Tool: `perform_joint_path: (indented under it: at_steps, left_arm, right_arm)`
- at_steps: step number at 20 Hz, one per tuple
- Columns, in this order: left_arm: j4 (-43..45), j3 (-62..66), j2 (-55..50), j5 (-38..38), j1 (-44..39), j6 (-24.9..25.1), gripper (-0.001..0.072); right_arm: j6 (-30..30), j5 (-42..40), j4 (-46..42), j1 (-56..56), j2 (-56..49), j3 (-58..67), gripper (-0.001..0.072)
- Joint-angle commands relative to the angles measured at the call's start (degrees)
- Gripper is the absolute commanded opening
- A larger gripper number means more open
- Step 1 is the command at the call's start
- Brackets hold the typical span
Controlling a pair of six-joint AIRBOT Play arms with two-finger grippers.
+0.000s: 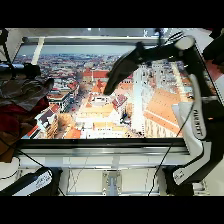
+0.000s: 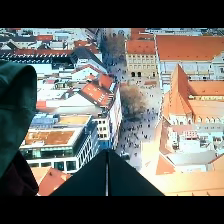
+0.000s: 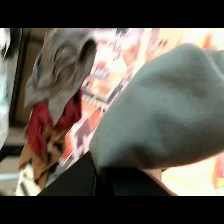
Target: Fold the shirts.
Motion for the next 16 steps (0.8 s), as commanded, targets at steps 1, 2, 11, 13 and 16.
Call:
perform_joint_path:
  at_steps: [1, 2, 11, 13, 16]
  left_arm:
    - [-1.77, 0.0, 0.02, 0.0, -0.02, 0.07, 0.0009]
    - [-1.9, 0.0, 0.02, 0.02, 0.0, 0.09, 0.0009]
    - [-1.95, 0.0, 0.02, 0.02, 0.0, 0.07, 0.0009]
    - [-2.86, 0.0, 0.02, 0.0, 0.0, 0.04, 0.0009]
    - [-5.81, 0.0, 0.02, 0.0, -0.04, 0.04, 0.0009]
  right_arm:
    - [6.23, 4.26, -10.75, -11.17, 7.32, 3.54, 0.0013]
    - [6.23, 4.92, -11.96, -14.71, 8.76, 3.08, 0.0013]
    - [-0.15, 26.97, -32.61, -40.41, 21.99, -6.88, 0.0012]
    - [-2.32, 27.52, -35.15, -45.22, 27.61, -16.68, 0.0012]
    - [-6.6, 23.12, -39.89, -52.85, 37.24, -38.14, 0.0013]
